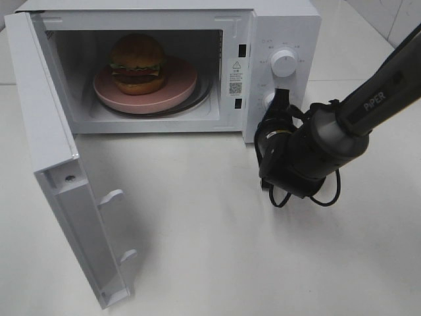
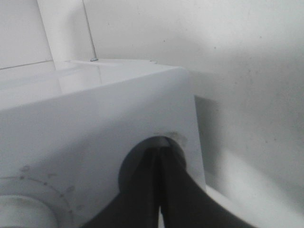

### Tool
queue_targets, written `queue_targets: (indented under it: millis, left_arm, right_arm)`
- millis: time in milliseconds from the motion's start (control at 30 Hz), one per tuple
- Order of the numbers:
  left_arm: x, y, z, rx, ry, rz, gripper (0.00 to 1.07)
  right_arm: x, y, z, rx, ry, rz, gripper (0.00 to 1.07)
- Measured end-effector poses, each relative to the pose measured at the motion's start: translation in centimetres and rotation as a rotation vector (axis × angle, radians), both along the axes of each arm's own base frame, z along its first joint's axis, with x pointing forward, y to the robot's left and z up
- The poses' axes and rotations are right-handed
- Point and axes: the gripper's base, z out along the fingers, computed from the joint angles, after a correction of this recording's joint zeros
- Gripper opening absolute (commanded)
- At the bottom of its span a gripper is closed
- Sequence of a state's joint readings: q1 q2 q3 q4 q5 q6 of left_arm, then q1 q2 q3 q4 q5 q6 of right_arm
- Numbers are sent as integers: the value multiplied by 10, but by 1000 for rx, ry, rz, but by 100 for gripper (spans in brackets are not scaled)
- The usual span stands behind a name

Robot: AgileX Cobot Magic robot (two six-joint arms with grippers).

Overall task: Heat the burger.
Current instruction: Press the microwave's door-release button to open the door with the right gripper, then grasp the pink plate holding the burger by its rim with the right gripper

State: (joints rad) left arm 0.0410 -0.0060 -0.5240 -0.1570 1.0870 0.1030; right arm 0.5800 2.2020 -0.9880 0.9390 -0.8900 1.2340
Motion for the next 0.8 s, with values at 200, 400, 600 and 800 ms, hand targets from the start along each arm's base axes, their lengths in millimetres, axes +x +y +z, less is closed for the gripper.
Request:
queue_targets:
  millis: [200, 400, 600, 800]
  left_arm:
    - [0, 0, 0, 0, 0, 0, 100]
    - [0, 0, 0, 0, 0, 0, 100]
    - [0, 0, 0, 0, 0, 0, 100]
    - [0, 0, 0, 0, 0, 0, 100]
  right_arm:
    - [-8, -8, 9, -64, 26, 97, 0]
    - [-19, -10, 15, -146, 80, 213, 0]
    - [-42, -18, 21, -256, 146, 341, 0]
    - [-59, -19, 28, -365, 207, 510, 0]
